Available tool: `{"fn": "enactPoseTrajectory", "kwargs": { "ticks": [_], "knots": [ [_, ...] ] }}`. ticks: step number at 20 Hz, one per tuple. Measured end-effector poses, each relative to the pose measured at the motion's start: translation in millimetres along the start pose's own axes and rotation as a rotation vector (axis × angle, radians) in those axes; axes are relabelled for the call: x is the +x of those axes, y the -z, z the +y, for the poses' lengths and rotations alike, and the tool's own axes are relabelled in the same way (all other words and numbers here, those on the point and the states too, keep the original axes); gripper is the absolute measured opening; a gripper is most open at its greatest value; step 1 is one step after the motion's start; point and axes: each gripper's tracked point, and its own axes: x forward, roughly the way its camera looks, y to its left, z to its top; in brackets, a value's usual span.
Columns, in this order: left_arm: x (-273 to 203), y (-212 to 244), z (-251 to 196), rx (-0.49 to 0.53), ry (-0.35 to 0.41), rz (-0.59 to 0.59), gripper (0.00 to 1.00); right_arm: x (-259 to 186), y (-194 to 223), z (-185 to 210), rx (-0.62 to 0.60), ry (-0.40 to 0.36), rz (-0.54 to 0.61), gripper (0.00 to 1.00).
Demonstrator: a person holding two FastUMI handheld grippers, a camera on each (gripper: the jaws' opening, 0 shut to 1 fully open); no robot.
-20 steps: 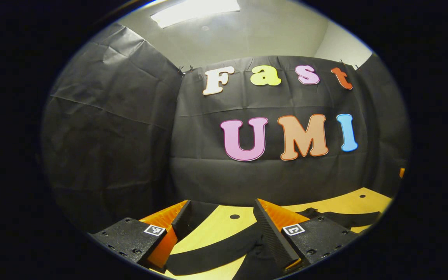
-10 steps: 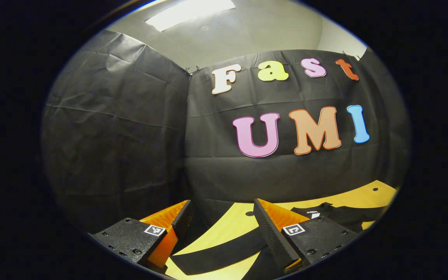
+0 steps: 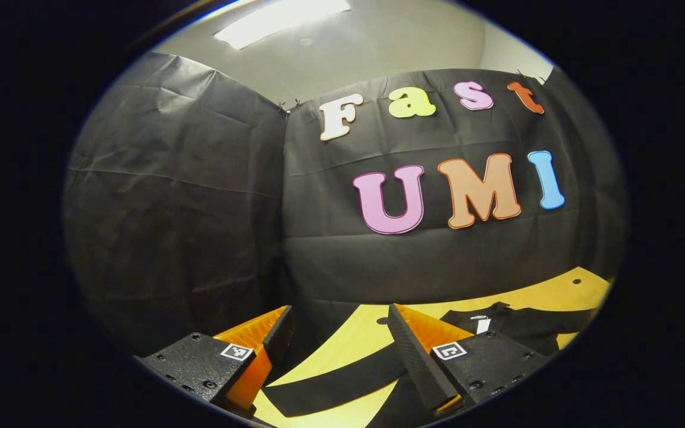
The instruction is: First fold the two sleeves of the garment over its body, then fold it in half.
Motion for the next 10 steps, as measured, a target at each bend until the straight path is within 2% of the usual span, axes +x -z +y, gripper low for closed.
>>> {"fn": "enactPoseTrajectory", "kwargs": {
  "ticks": [3, 6, 8, 9, 10],
  "knots": [
    [1, -1, -7, -0.003, 0.015, -0.007, 0.94, 4, -3, 1, -0.016, -0.033, 0.019, 0.95],
    [1, -3, -12, 0.0, 0.024, -0.011, 0.93, 4, -6, 0, -0.03, -0.071, 0.032, 0.88],
    [2, -3, -15, -0.002, 0.029, -0.01, 0.94, 8, -8, -9, -0.033, -0.095, 0.032, 0.8],
    [2, -1, -16, -0.003, 0.03, -0.006, 0.93, 7, -8, -10, -0.025, -0.117, 0.032, 0.71],
    [2, 0, -17, -0.003, 0.032, -0.003, 0.93, 7, -9, -15, -0.019, -0.112, 0.033, 0.71]
  ]
}}
